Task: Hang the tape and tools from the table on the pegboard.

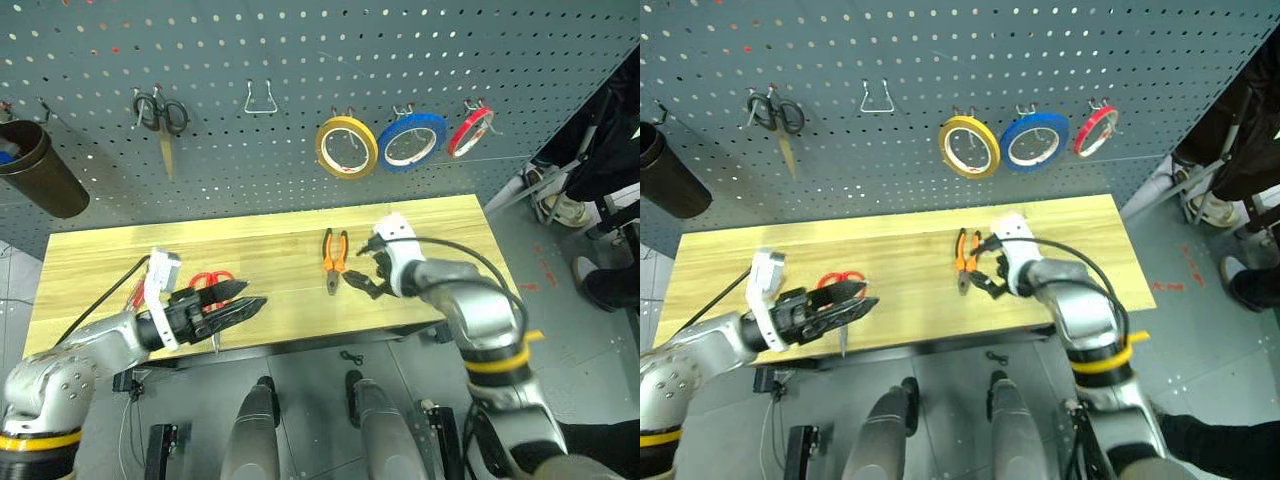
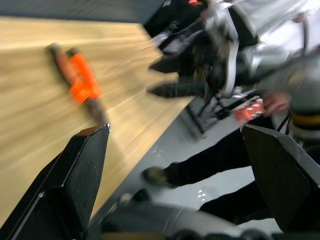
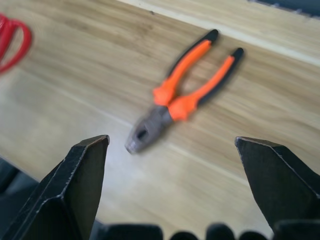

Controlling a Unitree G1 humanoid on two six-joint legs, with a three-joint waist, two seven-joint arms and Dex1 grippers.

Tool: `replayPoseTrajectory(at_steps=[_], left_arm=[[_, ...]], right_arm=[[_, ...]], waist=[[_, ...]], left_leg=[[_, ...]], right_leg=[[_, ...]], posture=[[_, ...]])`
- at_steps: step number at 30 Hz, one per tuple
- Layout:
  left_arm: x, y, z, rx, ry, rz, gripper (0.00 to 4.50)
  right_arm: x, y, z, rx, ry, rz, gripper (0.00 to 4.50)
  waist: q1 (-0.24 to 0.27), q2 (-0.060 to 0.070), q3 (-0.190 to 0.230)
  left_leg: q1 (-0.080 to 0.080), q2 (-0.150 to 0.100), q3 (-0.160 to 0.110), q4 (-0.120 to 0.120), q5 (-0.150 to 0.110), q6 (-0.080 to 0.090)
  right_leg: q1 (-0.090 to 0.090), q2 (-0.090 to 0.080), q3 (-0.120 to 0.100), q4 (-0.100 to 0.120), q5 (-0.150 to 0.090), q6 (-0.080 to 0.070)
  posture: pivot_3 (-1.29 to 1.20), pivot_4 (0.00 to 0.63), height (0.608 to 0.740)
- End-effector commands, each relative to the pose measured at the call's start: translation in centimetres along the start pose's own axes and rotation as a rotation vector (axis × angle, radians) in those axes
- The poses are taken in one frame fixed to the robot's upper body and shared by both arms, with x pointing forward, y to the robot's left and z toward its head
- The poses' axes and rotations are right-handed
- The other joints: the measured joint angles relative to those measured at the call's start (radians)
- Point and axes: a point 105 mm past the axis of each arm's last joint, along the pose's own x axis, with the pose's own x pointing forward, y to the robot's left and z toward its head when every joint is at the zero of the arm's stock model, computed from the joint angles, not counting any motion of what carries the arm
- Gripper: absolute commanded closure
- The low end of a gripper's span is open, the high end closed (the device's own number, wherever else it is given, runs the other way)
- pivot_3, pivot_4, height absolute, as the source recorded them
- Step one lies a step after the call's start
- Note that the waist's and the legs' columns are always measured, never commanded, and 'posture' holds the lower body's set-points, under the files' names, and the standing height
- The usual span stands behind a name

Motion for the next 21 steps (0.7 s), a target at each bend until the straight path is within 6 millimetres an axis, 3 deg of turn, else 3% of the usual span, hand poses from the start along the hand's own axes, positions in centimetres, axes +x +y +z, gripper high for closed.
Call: replayPoseTrajectory(at_steps=[1, 8, 14, 21], left_arm=[[-2.1, -0.1, 0.7, 0.04, -0.03, 0.048, 0.0], [-3.6, -0.5, 0.1, 0.025, -0.027, 0.09, 0.0], [-4.0, -0.8, 0.1, 0.025, -0.035, 0.105, 0.0], [-4.0, -0.9, 0.3, 0.031, -0.04, 0.114, 0.0]], right_arm=[[1.9, -0.9, -0.4, 0.081, 0.06, -0.086, 0.02], [5.3, -1.8, 0.5, 0.105, 0.066, -0.211, 0.02], [6.5, -2.8, 0.8, 0.155, 0.082, -0.298, 0.02], [7.9, -1.3, 1.1, 0.186, 0.095, -0.269, 0.02]], waist=[[0.009, 0.0, 0.0], [0.031, 0.001, 0.001], [0.028, 0.001, 0.001], [0.026, 0.001, 0.001]], left_leg=[[-0.001, 0.0, 0.0, 0.0, 0.0, 0.0], [-0.006, -0.001, 0.0, -0.007, 0.0, 0.0], [-0.006, -0.001, 0.0, -0.01, 0.0, 0.0], [-0.006, 0.0, 0.0, -0.012, 0.0, 0.0]], right_leg=[[0.0, 0.0, 0.0, -0.001, 0.0, 0.0], [-0.007, 0.0, 0.0, -0.001, -0.002, 0.001], [-0.01, 0.0, 0.0, -0.001, -0.003, 0.001], [-0.011, 0.001, 0.0, -0.001, -0.003, 0.002]], posture=[[0.14, 0.393, 0.74], [0.17, 0.402, 0.74], [0.19, 0.404, 0.74], [0.21, 0.407, 0.74]])
